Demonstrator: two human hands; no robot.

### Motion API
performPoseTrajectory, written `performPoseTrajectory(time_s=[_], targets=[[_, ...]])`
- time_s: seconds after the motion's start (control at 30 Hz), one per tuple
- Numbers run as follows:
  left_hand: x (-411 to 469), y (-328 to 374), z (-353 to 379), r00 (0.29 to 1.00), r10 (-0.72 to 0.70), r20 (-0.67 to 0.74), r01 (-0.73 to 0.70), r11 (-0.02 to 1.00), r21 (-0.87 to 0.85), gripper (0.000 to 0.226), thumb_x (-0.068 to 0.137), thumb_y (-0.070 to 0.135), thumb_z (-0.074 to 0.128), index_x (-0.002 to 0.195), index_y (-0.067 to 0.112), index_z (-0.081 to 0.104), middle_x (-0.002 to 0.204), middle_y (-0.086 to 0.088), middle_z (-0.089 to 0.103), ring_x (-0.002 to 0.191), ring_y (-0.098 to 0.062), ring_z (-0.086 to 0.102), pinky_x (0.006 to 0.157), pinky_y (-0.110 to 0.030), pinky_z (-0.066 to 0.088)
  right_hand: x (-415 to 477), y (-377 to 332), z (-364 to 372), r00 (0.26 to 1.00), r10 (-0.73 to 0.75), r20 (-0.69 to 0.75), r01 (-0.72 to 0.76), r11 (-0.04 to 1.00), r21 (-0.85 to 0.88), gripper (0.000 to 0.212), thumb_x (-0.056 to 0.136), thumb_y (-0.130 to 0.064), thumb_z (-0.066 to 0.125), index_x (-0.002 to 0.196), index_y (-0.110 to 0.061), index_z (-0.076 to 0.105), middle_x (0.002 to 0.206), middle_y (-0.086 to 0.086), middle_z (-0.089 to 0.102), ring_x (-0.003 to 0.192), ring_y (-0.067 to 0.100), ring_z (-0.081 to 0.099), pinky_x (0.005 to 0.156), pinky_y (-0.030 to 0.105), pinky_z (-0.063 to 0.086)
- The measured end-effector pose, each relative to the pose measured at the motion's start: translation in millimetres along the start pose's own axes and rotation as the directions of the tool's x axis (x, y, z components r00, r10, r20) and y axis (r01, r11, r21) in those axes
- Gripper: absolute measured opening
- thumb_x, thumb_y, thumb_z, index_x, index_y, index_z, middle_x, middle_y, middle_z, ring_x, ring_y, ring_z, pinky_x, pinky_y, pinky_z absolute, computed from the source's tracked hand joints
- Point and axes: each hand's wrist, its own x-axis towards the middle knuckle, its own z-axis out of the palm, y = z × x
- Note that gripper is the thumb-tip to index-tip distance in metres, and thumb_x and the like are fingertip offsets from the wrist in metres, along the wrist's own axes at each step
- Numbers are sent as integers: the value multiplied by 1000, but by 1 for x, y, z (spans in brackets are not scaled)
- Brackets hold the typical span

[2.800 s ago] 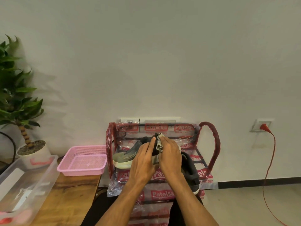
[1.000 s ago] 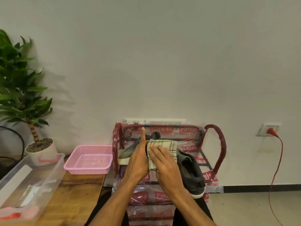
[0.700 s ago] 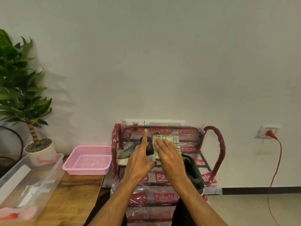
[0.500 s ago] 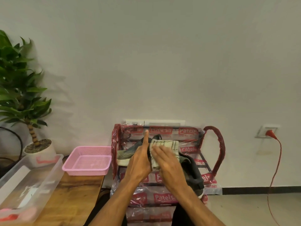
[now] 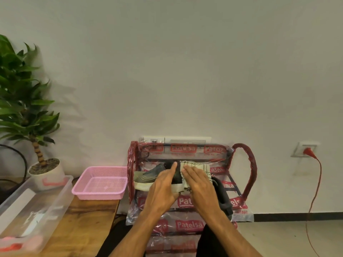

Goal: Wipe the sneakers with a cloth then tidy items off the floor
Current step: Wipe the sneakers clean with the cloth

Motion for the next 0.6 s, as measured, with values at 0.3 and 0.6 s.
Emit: performPoseTrajectory(time_s=[0.3,0.6], targets=[[0,-2,-2,982,166,-94,-161,985,61,74,74,18,80,140,22,47,136,6,54,128,-6,46,101,-18,42,-10,-23,3,998,35,-45,-30,995,93,78,55,10,83,128,-5,61,132,11,61,123,26,57,102,44,48],[-3,-7,3,960,251,-121,-231,960,158,76,63,19,88,132,7,57,127,-3,61,119,-17,55,95,-27,51,-4,-29,-4,954,299,28,-290,888,356,72,70,15,63,135,-16,56,140,0,54,133,13,45,113,25,27]])
